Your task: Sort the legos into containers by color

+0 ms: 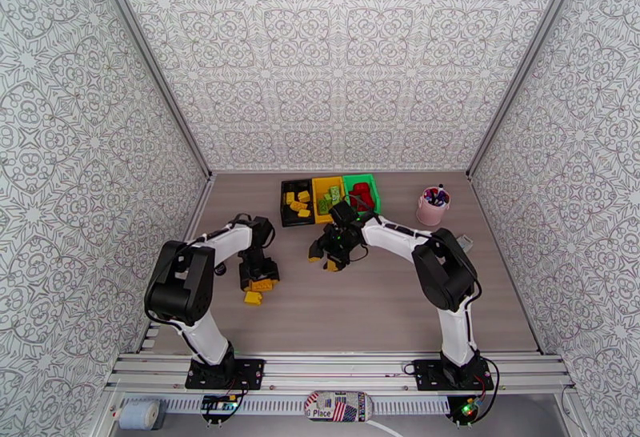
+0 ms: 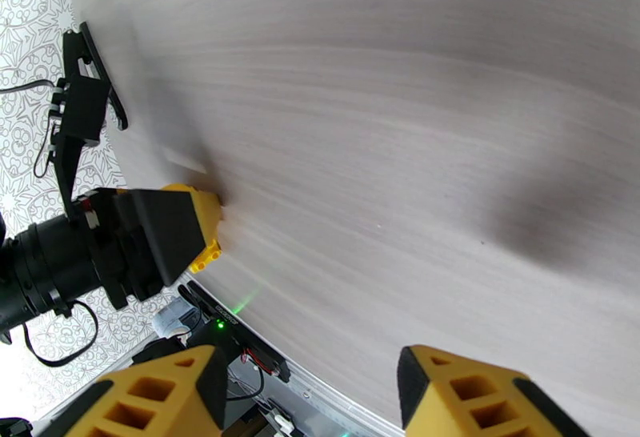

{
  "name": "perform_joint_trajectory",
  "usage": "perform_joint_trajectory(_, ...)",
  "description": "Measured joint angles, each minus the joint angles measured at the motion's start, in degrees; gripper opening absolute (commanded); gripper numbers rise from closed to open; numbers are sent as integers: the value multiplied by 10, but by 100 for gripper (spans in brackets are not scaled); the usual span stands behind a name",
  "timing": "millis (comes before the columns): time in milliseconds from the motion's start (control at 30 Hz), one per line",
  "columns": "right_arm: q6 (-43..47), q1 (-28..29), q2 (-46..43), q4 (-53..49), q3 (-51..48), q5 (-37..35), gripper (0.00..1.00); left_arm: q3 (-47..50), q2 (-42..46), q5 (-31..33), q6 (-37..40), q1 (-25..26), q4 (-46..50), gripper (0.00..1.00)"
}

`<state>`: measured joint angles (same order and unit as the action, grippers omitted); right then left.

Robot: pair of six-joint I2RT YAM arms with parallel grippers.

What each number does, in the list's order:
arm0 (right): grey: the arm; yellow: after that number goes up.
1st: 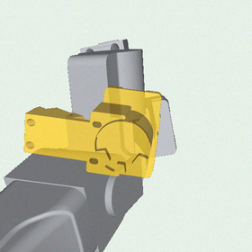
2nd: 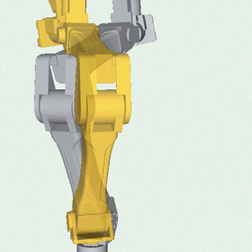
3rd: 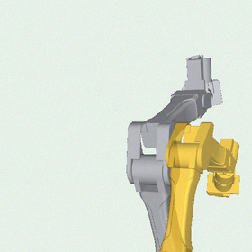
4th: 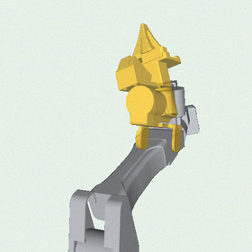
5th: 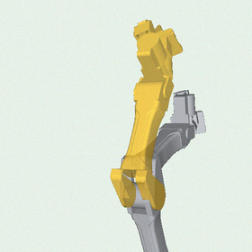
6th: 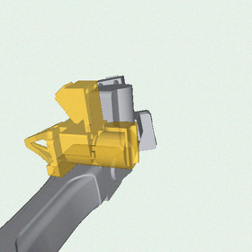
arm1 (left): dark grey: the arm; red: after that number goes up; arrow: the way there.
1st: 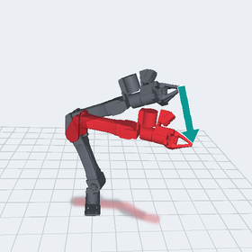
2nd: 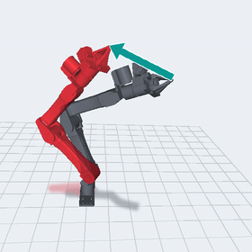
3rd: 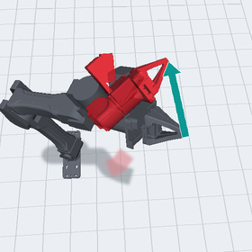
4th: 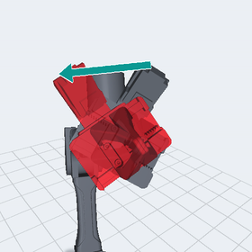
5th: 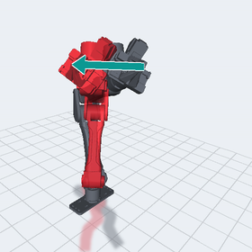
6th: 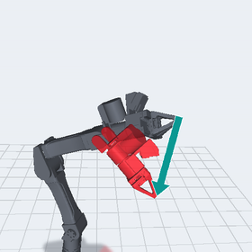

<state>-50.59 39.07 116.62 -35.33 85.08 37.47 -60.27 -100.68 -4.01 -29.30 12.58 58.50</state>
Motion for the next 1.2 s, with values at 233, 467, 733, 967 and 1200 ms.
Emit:
perform_joint_trajectory(233,0,0,0,-1,3,0,60,-60,0,-26,0,10,13,57)
perform_joint_trajectory(467,0,-1,0,-2,32,0,60,-161,-22,-85,-7,1,17,57)
perform_joint_trajectory(733,0,-15,0,-6,50,0,60,-366,-128,-158,-31,-40,22,63)
perform_joint_trajectory(967,-2,-34,-1,-12,54,-5,60,-642,-274,-191,-44,-57,68,85)
perform_joint_trajectory(1200,-4,-36,-18,-12,54,-13,61,-716,-313,-205,-50,-61,103,87)
